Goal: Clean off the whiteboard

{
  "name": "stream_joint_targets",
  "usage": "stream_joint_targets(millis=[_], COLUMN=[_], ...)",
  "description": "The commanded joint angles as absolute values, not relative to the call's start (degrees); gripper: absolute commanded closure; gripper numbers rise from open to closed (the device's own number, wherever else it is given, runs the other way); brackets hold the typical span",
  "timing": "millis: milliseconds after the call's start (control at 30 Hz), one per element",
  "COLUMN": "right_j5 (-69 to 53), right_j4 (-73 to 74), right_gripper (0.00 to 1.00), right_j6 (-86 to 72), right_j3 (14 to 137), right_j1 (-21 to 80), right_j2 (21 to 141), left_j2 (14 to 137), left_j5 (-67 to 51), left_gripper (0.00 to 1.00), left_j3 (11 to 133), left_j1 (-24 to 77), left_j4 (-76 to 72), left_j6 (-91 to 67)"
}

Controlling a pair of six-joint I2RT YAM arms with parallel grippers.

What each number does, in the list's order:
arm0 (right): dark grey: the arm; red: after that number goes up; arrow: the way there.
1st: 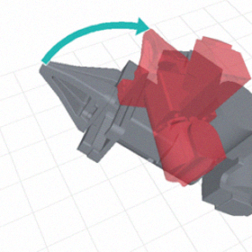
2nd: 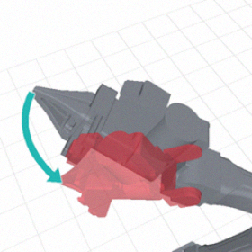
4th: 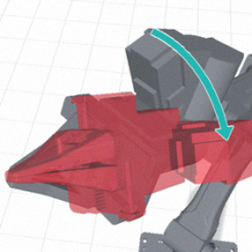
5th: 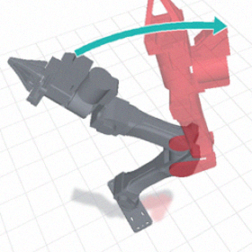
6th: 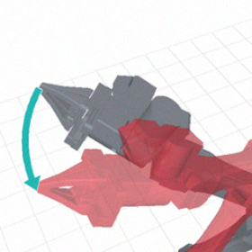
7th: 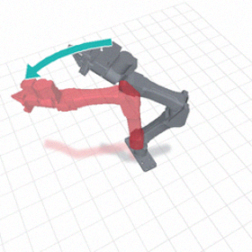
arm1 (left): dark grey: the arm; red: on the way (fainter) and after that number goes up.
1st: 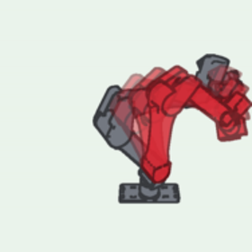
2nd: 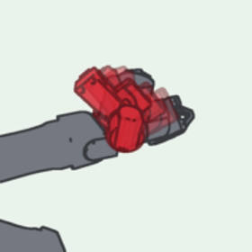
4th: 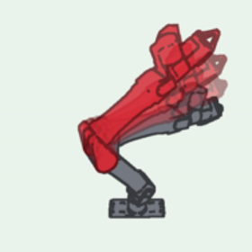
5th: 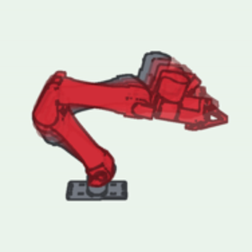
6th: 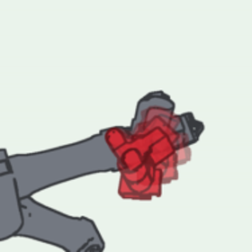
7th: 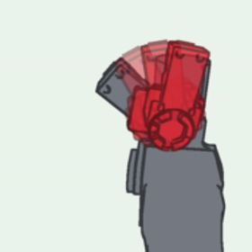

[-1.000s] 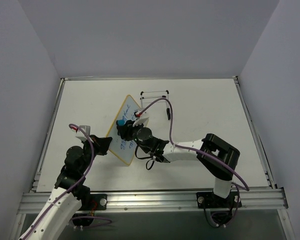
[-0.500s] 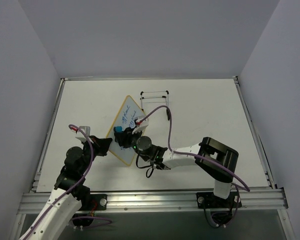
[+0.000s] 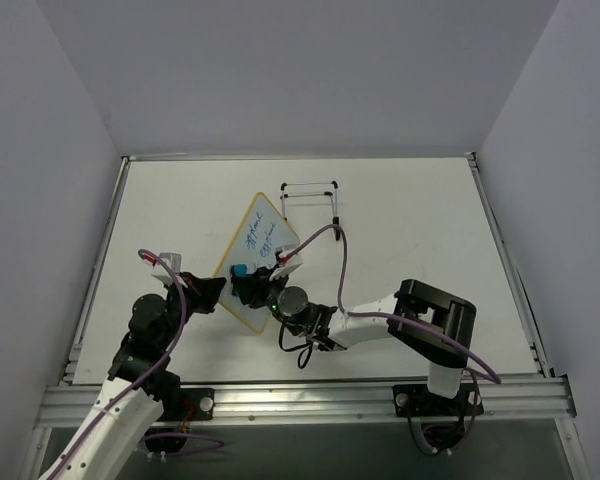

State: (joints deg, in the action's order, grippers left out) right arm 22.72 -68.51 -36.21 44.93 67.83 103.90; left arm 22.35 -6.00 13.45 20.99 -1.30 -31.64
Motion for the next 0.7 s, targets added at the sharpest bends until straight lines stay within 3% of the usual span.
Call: stream_joint_targets(millis=[0, 267, 667], right_j5=[19.43, 10.29, 3.16], right_j4=[-71.45, -74.54, -62.15], right_gripper=[0.95, 0.95, 0.95], right_j6=[-35.77, -34.45, -26.81], right_j3=[41.84, 39.9, 49.04], right_j1=[62.33, 55.81, 55.29], right_j2=[104.06, 105.48, 98.35], left_j2=[20.75, 20.12, 24.25], left_j5=[-16.08, -18.45, -20.74], left_gripper=[0.98, 0.98, 0.98], left_j3=[13.98, 14.41, 14.5], left_j1=[23.03, 23.03, 25.22], left_j4=[3.25, 5.18, 4.66], left_j6=[-34.0, -37.17, -39.55])
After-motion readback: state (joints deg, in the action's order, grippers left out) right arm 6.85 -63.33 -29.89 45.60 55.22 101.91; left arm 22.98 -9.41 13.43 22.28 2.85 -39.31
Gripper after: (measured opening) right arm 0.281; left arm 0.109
